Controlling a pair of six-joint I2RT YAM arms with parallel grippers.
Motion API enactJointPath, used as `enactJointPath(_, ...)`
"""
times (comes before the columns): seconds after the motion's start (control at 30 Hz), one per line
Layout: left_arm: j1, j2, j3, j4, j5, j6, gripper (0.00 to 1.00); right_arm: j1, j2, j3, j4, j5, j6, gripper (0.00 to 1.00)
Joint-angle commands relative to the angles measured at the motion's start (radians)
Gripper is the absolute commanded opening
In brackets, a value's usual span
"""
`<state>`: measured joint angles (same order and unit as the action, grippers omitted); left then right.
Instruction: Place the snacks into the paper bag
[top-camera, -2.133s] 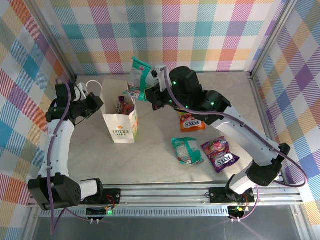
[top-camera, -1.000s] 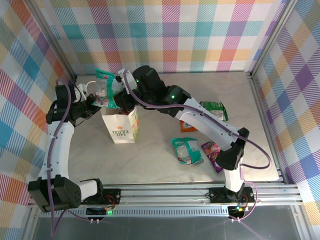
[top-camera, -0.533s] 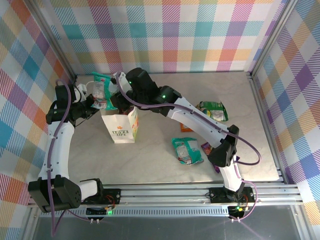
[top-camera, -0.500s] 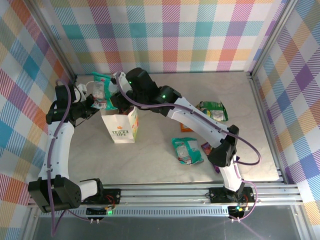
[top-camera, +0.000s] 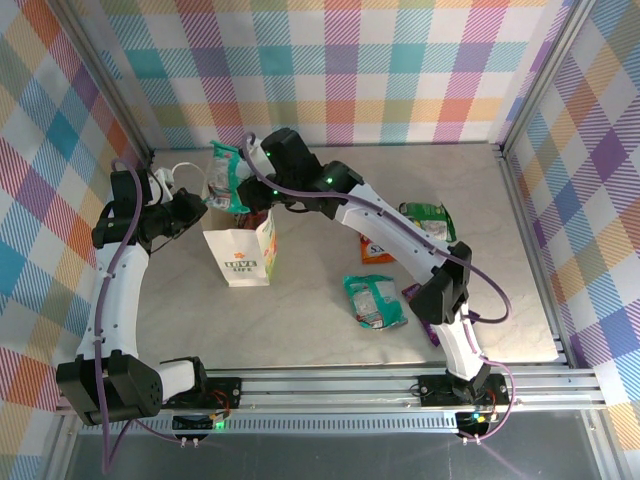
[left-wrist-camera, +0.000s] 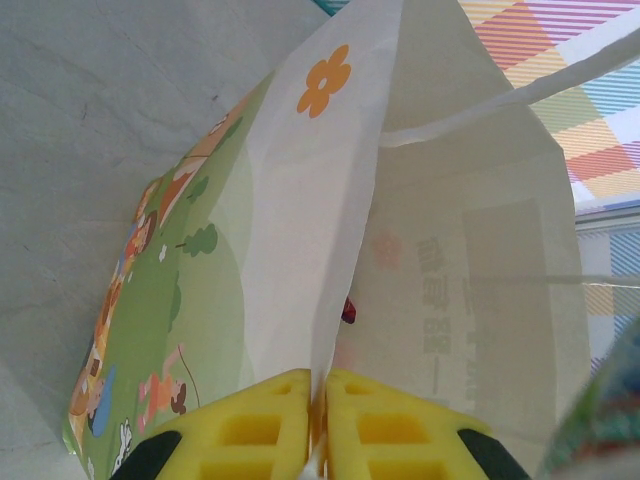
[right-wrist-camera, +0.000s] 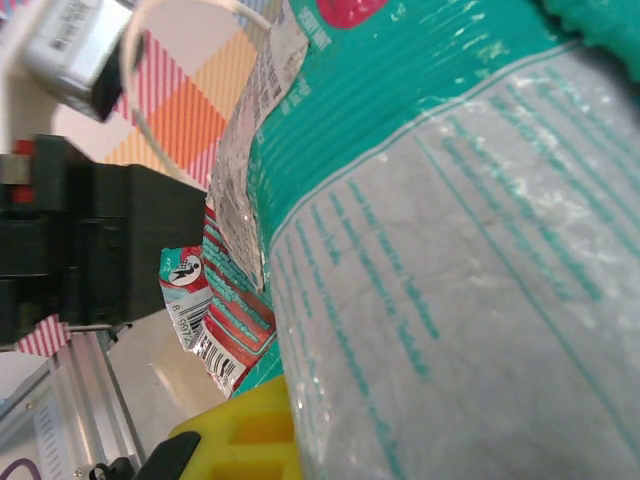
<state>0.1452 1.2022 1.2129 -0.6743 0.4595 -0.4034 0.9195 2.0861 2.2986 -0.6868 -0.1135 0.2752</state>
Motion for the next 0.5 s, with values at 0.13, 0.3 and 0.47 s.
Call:
enactJointPath(0.13, -0.003, -0.009, -0.01, -0.002, 0.008, -0.006, 0.11, 0.002, 0.015, 0.031, -0.003, 0.0, 0.003, 0.0)
enactJointPath(0.3, -0.004, -0.01, -0.007, -0.003, 0.007, -0.005, 0.11, 0.002, 0.036, 0.047, -0.04, 0.038, -0.014, 0.0)
enactJointPath(0.47, -0.004, -0.007, -0.007, -0.002, 0.011, -0.006, 0.11, 0.002, 0.065, 0.079, -0.094, 0.081, -0.045, 0.01)
